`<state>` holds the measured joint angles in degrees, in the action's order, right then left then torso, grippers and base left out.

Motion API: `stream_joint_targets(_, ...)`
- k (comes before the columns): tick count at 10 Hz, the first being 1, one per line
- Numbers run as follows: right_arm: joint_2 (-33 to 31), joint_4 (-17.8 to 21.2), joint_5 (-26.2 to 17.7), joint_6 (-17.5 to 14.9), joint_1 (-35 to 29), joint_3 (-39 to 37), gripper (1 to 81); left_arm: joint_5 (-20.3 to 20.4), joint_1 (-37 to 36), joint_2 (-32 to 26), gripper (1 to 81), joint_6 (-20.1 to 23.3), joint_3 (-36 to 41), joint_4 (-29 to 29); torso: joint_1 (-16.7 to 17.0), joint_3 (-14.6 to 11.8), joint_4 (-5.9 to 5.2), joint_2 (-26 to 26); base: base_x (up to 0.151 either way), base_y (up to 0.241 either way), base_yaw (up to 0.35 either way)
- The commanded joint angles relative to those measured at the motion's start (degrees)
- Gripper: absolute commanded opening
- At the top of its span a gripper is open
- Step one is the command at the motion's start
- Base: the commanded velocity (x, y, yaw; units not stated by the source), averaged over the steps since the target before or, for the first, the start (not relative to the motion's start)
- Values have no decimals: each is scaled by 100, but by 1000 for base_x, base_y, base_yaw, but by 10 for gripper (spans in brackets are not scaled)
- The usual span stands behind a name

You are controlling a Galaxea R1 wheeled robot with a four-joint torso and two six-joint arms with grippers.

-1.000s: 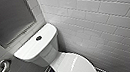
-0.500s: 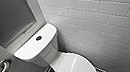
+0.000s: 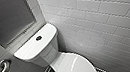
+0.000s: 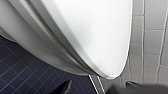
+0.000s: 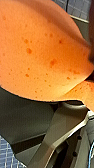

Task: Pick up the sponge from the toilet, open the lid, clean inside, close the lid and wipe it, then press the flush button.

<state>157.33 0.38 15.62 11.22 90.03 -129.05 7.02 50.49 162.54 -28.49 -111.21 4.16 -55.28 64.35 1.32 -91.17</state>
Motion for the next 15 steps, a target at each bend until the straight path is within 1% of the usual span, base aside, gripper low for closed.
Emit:
stream_joint_targets(1, -94, -82, -428, 3, 196, 48, 10, -69, -483, 60, 811, -34, 258, -29, 0, 0, 0, 0, 0, 0, 0)
stream_joint_targets(4, -85, -82, -419, 3, 196, 74, 10, -69, -518, 157, 811, -51, 135, -29, 0, 0, 0, 0, 0, 0, 0)
stream_joint_targets(7, -85, -81, -428, 21, 196, 83, 10, -61, -527, 315, 811, -262, -85, -29, 0, 0, 0, 0, 0, 0, 0)
stream_joint_targets(10, -77, -73, -428, 30, 178, 92, 10, -61, -615, 253, 811, -403, 90, -29, 0, 0, 0, 0, 0, 0, 0)
stream_joint_targets(15, -68, -99, -550, 39, 117, 127, 10, -61, -615, 86, 811, -464, 372, -29, 0, 0, 0, 0, 0, 0, 0)
